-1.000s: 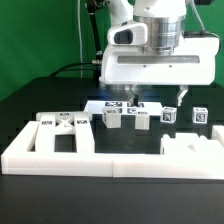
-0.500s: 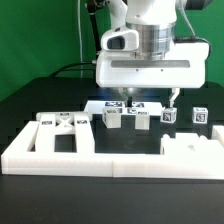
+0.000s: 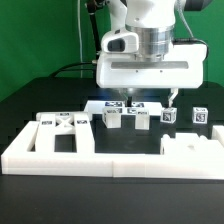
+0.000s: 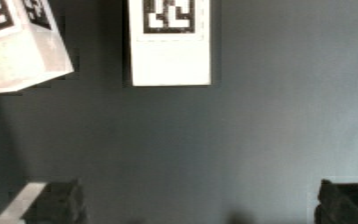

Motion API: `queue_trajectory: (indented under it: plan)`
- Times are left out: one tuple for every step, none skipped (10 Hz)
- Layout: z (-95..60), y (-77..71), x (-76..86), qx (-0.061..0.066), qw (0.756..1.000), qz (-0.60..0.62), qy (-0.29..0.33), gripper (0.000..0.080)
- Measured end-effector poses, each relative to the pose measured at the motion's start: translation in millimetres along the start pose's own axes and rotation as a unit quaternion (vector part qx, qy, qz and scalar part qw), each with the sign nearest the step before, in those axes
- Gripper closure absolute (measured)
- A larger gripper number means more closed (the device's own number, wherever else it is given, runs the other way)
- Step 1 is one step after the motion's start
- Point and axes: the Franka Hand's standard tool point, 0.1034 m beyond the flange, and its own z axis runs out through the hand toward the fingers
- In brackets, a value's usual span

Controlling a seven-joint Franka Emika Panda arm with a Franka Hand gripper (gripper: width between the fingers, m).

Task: Assemble chair

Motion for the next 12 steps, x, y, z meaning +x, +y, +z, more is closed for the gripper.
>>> queue_trajectory:
  plan:
    - [0.4, -0.3, -0.3, 0.002, 0.999, -0.004, -0.043, 0.0151]
    - [2.7, -2.3, 1.8, 0.003, 0.997, -0.006, -0.074, 0.0151]
    - [7.1, -3.7, 1.5, 0.004, 0.995, -0.006, -0.103, 0.0151]
    - [12.8, -4.5, 1.3, 0.004, 0.992, -0.006, -0.127, 0.0151]
    - [17.4, -5.3, -3.0, 0.005, 0.986, -0.007, -0.168, 0.0151]
    - [21.7, -6.1, -3.3, 0.005, 0.982, -0.007, -0.189, 0.0151]
    - [26.6, -6.6, -11.4, 0.005, 0.973, -0.007, -0.230, 0.0151]
    - [31.3, -6.1, -14.0, 0.006, 0.965, -0.007, -0.262, 0.0151]
    - [34.3, -5.1, -16.8, 0.006, 0.959, -0.007, -0.284, 0.0151]
    - [36.1, -3.5, -22.0, 0.007, 0.948, -0.006, -0.317, 0.0151]
    - [38.5, -1.7, -20.2, 0.006, 0.944, -0.005, -0.329, 0.0151]
    - [39.2, -1.0, -18.2, 0.006, 0.946, -0.004, -0.325, 0.0151]
